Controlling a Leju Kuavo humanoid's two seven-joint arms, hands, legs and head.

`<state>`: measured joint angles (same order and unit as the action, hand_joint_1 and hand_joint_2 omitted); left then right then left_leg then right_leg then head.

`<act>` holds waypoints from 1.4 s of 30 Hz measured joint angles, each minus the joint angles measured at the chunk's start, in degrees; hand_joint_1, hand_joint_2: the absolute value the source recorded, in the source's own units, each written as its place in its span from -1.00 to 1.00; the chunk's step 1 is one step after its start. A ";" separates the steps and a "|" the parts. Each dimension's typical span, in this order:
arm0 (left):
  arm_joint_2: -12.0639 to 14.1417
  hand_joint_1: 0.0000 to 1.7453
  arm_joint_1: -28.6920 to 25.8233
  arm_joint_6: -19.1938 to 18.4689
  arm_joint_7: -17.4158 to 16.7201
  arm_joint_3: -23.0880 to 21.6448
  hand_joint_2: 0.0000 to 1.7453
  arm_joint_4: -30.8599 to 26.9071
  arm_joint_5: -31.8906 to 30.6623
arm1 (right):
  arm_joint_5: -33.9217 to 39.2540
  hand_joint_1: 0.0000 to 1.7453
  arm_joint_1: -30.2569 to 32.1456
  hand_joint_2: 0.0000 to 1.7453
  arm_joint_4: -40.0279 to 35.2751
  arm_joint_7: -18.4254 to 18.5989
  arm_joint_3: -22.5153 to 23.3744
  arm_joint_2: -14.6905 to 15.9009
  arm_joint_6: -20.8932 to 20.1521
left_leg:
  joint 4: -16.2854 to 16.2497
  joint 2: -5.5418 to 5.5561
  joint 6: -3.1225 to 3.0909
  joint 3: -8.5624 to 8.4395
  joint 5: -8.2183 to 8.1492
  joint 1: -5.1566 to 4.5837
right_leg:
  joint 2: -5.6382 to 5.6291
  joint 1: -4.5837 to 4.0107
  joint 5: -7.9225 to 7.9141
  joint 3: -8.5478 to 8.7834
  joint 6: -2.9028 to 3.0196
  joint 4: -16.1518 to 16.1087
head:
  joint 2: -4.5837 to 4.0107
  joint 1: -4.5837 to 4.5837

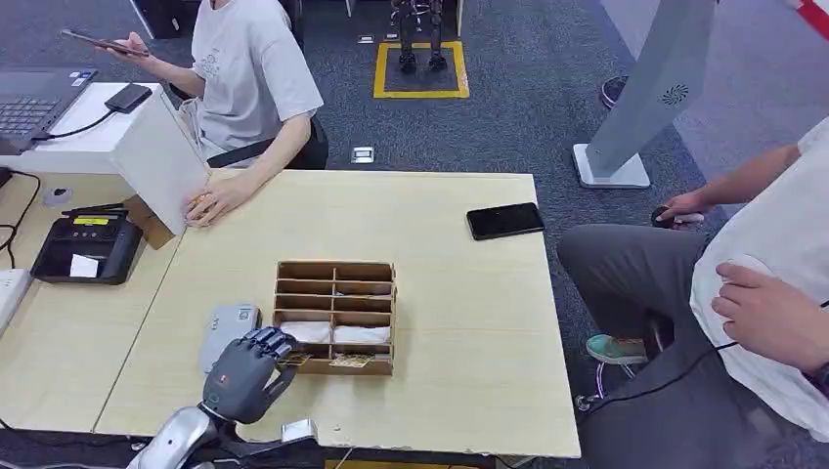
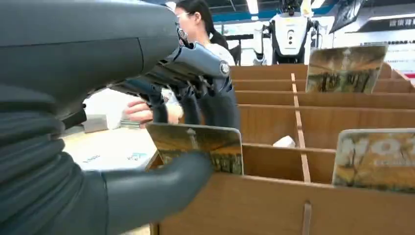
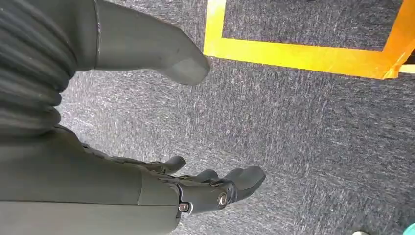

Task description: Pass the card to the sensor for recognition and then transmit it.

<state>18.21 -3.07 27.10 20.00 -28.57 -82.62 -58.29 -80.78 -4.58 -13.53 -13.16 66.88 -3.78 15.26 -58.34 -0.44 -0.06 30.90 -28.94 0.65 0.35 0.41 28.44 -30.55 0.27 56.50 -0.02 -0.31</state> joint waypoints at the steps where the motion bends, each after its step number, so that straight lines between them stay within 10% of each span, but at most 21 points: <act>1: 0.00 1.00 0.02 0.00 0.00 -0.02 1.00 0.02 0.04 | 0.00 -1.00 0.00 1.00 0.00 -0.04 0.00 0.02 0.00 | 0.00 0.00 0.00 0.00 0.00 0.00 | 0.00 0.00 0.00 0.00 0.00 0.00 | 0.00 0.00; 21: 1.58 1.00 1.29 -0.70 1.73 0.15 1.00 -1.25 5.49 | -0.46 -1.00 -0.12 1.00 0.00 -0.31 0.00 0.13 0.00 | 0.00 0.00 0.00 0.00 0.04 0.05 | 0.00 -0.03 -0.01 -0.01 0.00 0.01 | 0.00 0.00; 26: 11.50 1.00 12.75 -19.50 1.60 8.41 1.00 -10.15 20.01 | -0.52 -1.00 -0.89 1.00 0.00 -0.17 -0.09 0.26 -0.24 | -0.07 0.12 0.31 0.32 0.33 0.35 | 0.13 -0.24 -0.27 -0.21 0.35 0.09 | 0.00 0.07; 38: 14.91 1.00 17.33 -22.19 2.20 17.73 1.00 -16.68 18.32 | -0.50 -1.00 -1.08 1.00 0.00 -0.22 -0.31 0.28 -0.26 | -0.08 0.06 0.32 0.31 0.34 0.25 | 0.05 -0.21 -0.26 -0.36 0.36 0.20 | 0.00 -0.09; 42: 22.02 1.00 31.29 -34.92 -5.08 17.73 1.00 -16.35 29.66 | -0.44 -1.00 -1.40 1.00 0.00 -0.13 -0.87 0.42 -0.48 | -0.72 0.15 0.43 1.40 0.57 0.83 | 0.16 -0.74 -0.48 -1.18 0.60 0.45 | 0.00 0.00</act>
<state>40.22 28.22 -7.82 14.92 -10.84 -98.97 -28.64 -81.22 -5.97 -13.53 -13.29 66.01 -3.37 14.78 -59.06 -0.30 0.37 32.30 -28.37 1.48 0.51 -0.33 27.96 -31.73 0.87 56.95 -0.02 -0.30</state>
